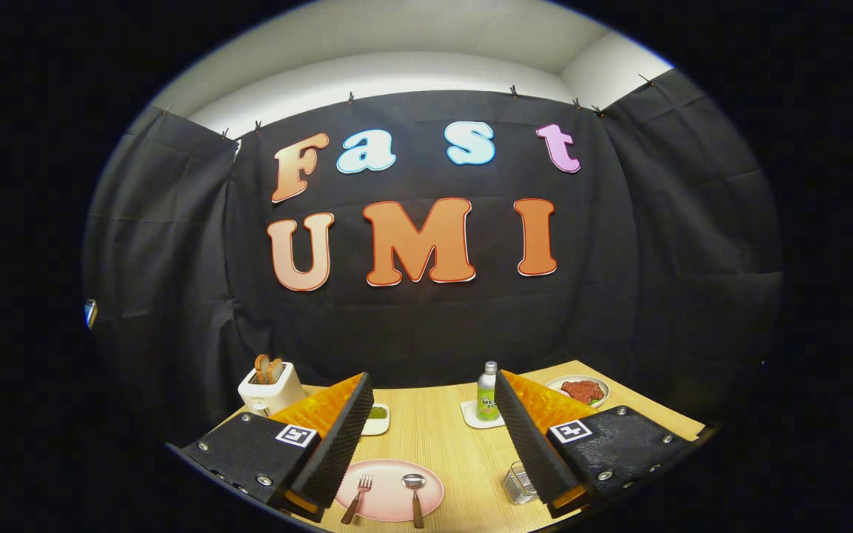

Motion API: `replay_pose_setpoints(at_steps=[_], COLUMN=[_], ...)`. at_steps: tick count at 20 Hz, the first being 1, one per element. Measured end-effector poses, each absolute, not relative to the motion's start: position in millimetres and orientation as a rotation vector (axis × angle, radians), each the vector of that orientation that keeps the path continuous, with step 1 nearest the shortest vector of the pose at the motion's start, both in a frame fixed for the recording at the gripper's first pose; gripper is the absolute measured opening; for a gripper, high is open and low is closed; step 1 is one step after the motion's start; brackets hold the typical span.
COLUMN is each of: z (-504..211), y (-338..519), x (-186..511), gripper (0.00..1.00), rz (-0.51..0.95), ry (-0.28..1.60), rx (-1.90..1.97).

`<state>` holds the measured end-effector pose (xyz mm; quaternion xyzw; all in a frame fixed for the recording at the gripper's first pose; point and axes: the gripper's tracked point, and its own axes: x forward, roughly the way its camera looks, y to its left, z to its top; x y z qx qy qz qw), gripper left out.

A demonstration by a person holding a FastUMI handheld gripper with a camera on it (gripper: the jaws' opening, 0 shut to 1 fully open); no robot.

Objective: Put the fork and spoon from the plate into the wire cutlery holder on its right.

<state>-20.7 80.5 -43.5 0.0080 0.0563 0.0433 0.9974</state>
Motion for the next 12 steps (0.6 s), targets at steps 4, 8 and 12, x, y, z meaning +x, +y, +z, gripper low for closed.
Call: replay_pose_setpoints(at_steps=[4, 8, 12], z=[-49.2, -62.4, -68.5], y=[85.9, 92.9, 98.0], x=[-17.5, -18.3, -16.6], gripper=[0.98, 0.98, 0.98], rz=[0.102, 0.113, 0.129], ry=[0.159, 0.207, 0.22], rx=[0.013, -0.013, -0.028])
